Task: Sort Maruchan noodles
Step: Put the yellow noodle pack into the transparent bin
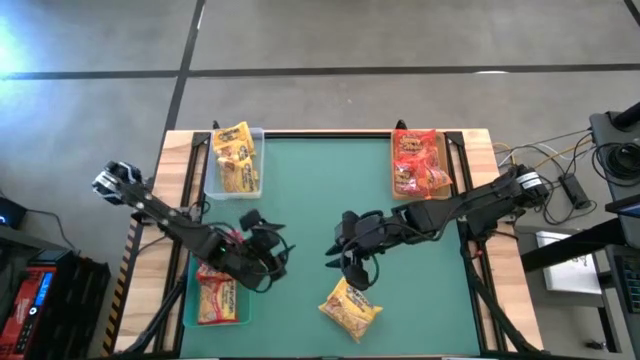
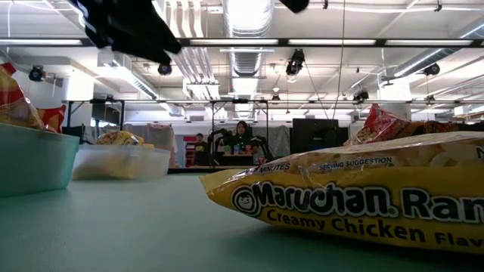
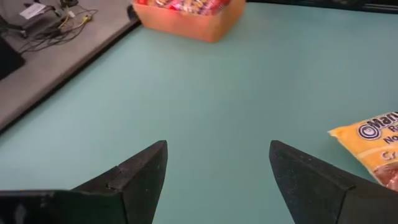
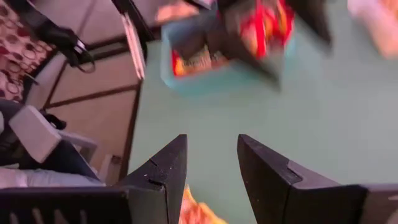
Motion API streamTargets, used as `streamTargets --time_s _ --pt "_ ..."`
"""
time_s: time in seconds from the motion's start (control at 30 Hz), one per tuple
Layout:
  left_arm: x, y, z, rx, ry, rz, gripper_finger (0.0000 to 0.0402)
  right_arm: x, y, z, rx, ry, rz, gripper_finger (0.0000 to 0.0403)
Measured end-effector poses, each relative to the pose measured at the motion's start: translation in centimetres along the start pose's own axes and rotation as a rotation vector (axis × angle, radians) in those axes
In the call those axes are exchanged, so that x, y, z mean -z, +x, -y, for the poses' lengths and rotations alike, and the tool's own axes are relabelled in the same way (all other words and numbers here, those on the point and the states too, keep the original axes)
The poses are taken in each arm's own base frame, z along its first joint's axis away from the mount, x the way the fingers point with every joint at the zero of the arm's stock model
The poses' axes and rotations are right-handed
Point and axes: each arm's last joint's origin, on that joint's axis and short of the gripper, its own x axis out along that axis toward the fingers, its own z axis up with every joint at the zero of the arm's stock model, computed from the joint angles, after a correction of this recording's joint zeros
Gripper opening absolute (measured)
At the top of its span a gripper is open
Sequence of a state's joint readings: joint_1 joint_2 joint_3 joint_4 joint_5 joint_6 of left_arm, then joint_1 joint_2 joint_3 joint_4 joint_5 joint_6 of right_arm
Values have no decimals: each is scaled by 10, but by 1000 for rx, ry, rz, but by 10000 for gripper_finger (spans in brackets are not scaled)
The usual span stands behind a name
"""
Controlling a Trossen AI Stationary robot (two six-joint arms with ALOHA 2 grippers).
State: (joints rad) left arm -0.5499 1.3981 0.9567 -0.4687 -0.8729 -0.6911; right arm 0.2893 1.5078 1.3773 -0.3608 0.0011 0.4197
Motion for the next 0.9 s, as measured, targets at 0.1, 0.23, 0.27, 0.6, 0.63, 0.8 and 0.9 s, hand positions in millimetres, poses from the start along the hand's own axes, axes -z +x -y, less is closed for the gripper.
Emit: streamTargets --time_s 0.1,0.23,0.27,0.6,0.63,0.8,0.9 --pt "15 19 17 11 -20 12 265 -10 -5 -5 -16 -19 38 132" --pt "35 42 39 41 -21 -7 265 -6 -6 -8 -12 35 0 132" --pt "38 47 44 48 -14 -15 265 0 -4 -9 -9 50 -22 132" --pt "48 78 95 213 114 -150 265 77 20 -9 200 309 -145 132" --pt "51 81 99 224 133 -163 265 85 21 -11 214 347 -155 132" --pt "51 90 113 234 150 -169 265 119 26 -24 163 455 -157 132" --pt "47 93 120 240 175 -158 265 135 28 -30 112 480 -160 132"
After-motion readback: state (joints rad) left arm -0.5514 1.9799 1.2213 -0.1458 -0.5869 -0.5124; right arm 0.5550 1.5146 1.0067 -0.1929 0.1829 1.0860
